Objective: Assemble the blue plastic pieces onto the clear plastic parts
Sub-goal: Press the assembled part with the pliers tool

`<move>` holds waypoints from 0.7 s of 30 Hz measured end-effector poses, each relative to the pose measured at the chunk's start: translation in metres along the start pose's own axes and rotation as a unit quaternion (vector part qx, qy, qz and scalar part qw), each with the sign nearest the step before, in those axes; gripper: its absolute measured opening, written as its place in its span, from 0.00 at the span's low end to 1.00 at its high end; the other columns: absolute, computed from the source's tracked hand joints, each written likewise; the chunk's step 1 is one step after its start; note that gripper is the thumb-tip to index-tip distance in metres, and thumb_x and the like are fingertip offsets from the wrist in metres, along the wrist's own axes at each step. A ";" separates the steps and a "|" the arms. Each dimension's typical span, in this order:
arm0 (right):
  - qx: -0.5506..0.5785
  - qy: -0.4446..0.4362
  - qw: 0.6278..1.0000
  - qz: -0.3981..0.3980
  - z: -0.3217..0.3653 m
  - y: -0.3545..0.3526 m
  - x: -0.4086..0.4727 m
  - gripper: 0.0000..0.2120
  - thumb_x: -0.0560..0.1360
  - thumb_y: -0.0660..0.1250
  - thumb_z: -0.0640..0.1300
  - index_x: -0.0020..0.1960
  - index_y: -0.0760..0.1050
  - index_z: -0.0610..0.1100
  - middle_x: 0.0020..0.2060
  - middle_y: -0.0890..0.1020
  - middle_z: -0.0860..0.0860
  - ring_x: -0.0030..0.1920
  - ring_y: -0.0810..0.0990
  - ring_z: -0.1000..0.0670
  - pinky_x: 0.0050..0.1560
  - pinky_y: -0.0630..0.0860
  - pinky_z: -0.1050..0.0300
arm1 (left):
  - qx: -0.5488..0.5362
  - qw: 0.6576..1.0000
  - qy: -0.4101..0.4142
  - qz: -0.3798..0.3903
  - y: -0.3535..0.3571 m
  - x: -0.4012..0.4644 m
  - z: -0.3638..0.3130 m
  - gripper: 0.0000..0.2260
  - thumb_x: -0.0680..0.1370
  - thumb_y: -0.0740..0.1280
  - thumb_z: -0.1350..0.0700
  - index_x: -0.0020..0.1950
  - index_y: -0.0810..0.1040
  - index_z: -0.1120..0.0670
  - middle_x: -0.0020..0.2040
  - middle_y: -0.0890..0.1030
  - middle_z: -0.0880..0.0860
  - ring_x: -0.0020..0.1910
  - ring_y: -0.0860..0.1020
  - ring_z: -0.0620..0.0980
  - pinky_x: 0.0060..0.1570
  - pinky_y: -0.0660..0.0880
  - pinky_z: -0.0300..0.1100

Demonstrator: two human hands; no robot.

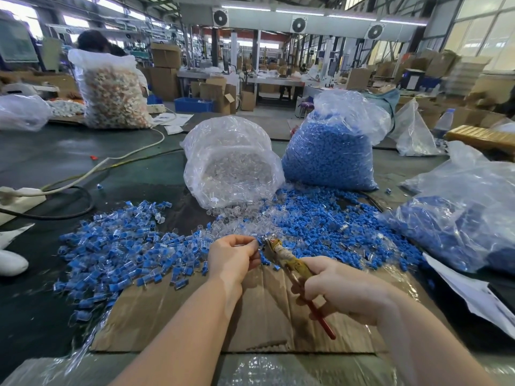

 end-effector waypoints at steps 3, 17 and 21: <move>0.014 0.000 1.000 -0.005 0.000 -0.002 0.000 0.13 0.72 0.58 0.30 0.56 0.70 0.34 0.44 0.72 0.43 0.45 0.75 0.46 0.46 0.72 0.49 | -0.008 1.000 0.002 -0.006 -0.001 0.000 0.000 0.04 0.74 0.68 0.67 0.43 0.79 0.59 0.35 0.80 0.56 0.31 0.79 0.47 0.27 0.75 0.34; -0.029 -0.004 0.999 -0.025 -0.001 0.000 0.004 0.14 0.70 0.57 0.34 0.56 0.71 0.38 0.46 0.77 0.40 0.43 0.74 0.45 0.42 0.70 0.48 | -0.029 0.999 -0.033 -0.013 0.003 0.003 0.011 0.04 0.73 0.68 0.68 0.42 0.80 0.60 0.38 0.81 0.58 0.34 0.80 0.50 0.30 0.77 0.37; -0.103 -0.016 0.994 -0.043 0.003 -0.001 0.003 0.06 0.73 0.55 0.35 0.46 0.69 0.43 0.41 0.77 0.44 0.37 0.74 0.47 0.38 0.69 0.51 | -0.027 0.999 -0.024 -0.017 0.004 0.002 0.010 0.05 0.73 0.68 0.68 0.40 0.79 0.59 0.37 0.81 0.58 0.32 0.80 0.49 0.29 0.77 0.36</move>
Point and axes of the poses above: each hand's wrist, its own x-axis towards the middle knuckle, its own y-axis out of the palm, z = x × y, the point moved 9 cm from there along x, towards the middle knuckle
